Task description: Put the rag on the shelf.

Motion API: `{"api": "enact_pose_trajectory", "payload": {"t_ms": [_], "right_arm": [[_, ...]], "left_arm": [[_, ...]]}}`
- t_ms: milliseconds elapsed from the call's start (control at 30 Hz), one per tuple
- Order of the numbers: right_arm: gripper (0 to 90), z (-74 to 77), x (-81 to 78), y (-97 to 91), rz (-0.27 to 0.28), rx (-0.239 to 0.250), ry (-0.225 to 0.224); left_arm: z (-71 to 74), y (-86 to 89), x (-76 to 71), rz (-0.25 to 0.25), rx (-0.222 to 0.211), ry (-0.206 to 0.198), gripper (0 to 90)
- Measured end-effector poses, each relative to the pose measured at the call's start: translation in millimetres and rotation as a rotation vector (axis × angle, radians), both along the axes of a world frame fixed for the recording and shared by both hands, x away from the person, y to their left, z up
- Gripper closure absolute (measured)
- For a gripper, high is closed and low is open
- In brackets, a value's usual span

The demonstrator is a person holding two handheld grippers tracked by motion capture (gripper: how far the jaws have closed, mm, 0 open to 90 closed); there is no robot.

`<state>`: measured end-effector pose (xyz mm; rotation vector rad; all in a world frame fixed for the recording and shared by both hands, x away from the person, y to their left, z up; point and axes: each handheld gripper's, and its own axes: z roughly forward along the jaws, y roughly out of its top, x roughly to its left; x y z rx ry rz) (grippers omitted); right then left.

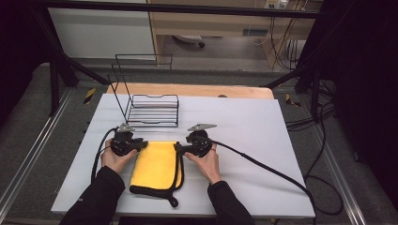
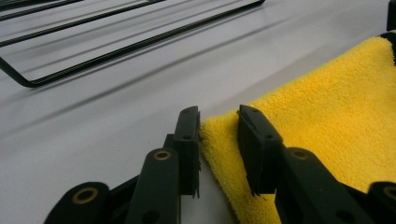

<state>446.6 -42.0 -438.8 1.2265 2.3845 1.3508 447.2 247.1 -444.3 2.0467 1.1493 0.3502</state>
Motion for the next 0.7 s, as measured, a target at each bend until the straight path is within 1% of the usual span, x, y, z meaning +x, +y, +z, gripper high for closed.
{"api": "enact_pose_trajectory", "payload": {"t_ms": [33,67,133,167,267,300,400,433,500,533,633,700], "right_arm": [[35.6,0.0,0.0,0.0,0.000,0.000,0.000],[38.3,-3.4,0.8,1.6,-0.003,0.002,0.020],[39.6,-5.0,1.4,2.7,-0.005,0.007,0.028],[41.7,-8.0,2.5,5.1,-0.009,0.013,0.038],[43.3,-10.7,3.9,7.0,-0.013,0.006,0.051],[45.4,-13.8,5.4,8.3,-0.006,-0.004,0.062],[47.2,-15.6,6.2,9.2,-0.006,-0.009,0.063],[49.9,-16.7,6.9,9.8,-0.002,-0.007,0.065],[50.9,-17.3,7.3,10.3,-0.001,-0.006,0.069],[53.1,-18.1,8.4,11.1,-0.002,0.000,0.076],[54.6,-18.4,9.3,11.8,0.001,0.002,0.080],[58.7,-17.8,9.8,12.9,0.012,-0.002,0.087]], "left_arm": [[0.0,-0.3,-0.2,-0.001,0.002,0.001,69.2],[-0.6,-0.1,-0.2,-0.001,0.000,0.005,69.8],[-1.3,0.2,-0.1,-0.001,-0.004,0.010,70.0],[-1.9,0.6,-0.1,-0.001,-0.011,0.013,70.5],[-3.3,2.3,-0.1,0.000,-0.031,0.024,70.8],[-3.8,2.7,0.1,0.001,-0.037,0.026,71.8],[-4.4,2.7,0.5,-0.004,-0.043,0.030,73.0],[-4.6,2.5,0.5,-0.005,-0.043,0.031,74.0],[-5.1,2.2,0.4,-0.003,-0.048,0.033,74.2],[-5.3,2.2,0.3,-0.004,-0.048,0.032,74.5],[-5.8,2.6,0.5,-0.007,-0.051,0.031,74.9],[-6.1,2.6,0.3,-0.008,-0.052,0.030,75.3]]}}
